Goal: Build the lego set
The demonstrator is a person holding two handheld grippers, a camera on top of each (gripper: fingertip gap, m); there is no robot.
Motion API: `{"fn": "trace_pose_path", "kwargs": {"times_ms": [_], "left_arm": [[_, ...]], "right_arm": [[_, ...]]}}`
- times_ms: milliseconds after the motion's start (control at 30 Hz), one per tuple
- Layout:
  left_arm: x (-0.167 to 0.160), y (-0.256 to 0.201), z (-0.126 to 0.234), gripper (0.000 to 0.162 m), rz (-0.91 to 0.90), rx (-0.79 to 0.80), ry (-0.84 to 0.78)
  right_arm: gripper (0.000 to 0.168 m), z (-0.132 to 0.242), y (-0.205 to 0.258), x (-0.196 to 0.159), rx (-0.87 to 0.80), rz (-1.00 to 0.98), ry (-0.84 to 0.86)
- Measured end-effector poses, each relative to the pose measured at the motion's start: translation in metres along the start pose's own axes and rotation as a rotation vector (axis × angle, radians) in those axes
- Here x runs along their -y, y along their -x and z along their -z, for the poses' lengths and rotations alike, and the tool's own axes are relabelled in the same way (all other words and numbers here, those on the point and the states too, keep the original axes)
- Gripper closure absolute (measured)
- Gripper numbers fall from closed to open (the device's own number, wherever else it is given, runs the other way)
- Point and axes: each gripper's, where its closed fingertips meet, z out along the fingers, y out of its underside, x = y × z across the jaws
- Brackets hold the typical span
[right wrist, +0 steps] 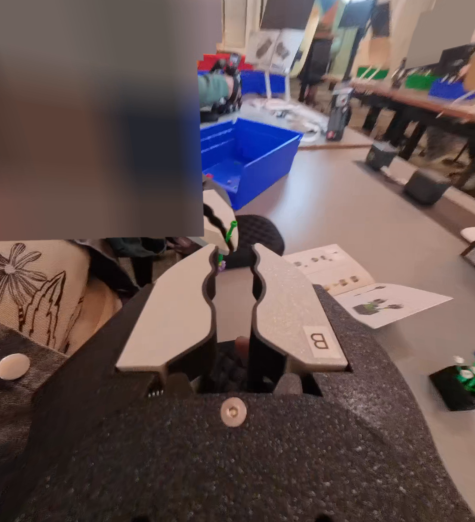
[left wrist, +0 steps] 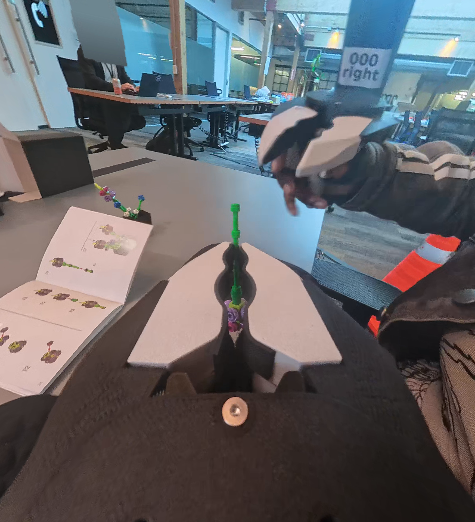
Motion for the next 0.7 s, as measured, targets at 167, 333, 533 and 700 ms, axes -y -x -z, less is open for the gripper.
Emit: {"fn": "trace_pose_path", "kwargs": {"times_ms": [167, 333, 533, 700], "left_arm": [[-0.012, -0.006, -0.006, 0.161, -0.175, 0.022, 0.113], [-0.022, -0.007, -0.007, 0.161, -0.388, 0.078, 0.244], [-0.024, -0.008, -0.009, 0.161, -0.488, 0.104, 0.265], [-0.022, -0.009, -0.007, 0.161, -0.496, 0.108, 0.26]], "right_arm": [[0.141, -0.019, 0.016, -0.023, 0.088, 0.021, 0.218], [0.145, -0.021, 0.018, -0.033, 0.112, 0.315, 0.475], [0.161, -0.032, 0.022, -0.036, 0.124, 0.434, 0.543], [0.163, -0.036, 0.023, -0.04, 0.124, 0.46, 0.57]]}}
